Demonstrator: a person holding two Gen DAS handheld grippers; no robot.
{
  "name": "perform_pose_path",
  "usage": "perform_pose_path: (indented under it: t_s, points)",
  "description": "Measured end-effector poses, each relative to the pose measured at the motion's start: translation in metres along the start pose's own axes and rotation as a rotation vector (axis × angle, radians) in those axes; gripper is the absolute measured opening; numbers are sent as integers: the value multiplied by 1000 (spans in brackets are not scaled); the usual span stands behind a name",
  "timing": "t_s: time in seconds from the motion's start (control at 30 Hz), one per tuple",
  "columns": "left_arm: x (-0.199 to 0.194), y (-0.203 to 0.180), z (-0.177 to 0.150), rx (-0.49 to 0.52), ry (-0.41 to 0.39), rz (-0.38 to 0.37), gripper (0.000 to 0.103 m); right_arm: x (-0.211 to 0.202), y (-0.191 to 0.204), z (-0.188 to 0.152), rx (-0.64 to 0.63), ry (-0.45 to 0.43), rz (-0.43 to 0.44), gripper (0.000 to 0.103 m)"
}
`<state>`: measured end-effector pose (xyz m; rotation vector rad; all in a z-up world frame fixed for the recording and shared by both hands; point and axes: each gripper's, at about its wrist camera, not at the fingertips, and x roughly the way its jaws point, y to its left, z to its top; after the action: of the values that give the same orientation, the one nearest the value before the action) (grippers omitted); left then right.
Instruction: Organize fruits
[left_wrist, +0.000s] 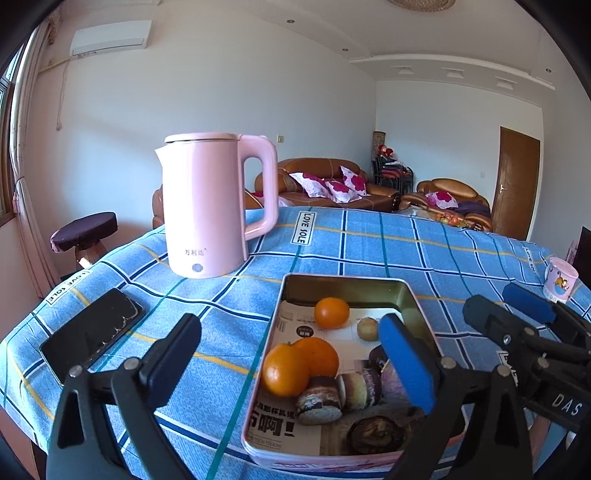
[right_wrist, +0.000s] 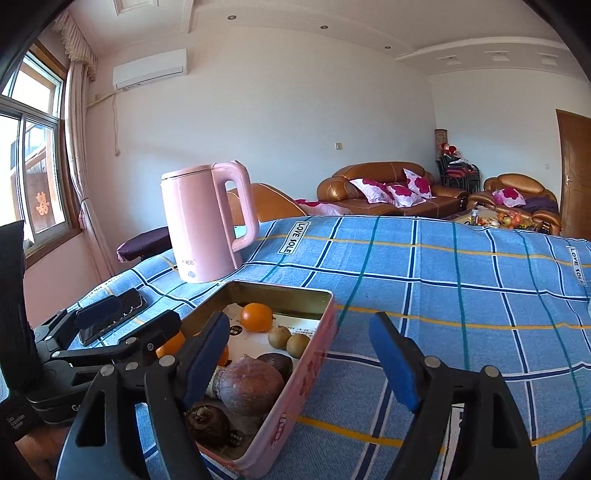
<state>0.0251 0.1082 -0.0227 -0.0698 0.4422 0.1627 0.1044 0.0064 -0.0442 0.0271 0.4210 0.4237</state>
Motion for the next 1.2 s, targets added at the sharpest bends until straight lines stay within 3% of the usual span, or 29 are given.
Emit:
perform_pose_path:
  t_s: [1.2]
  points:
    - [-18, -25, 6, 49, -26, -15, 103, -38, -24, 6, 40, -68, -59, 82]
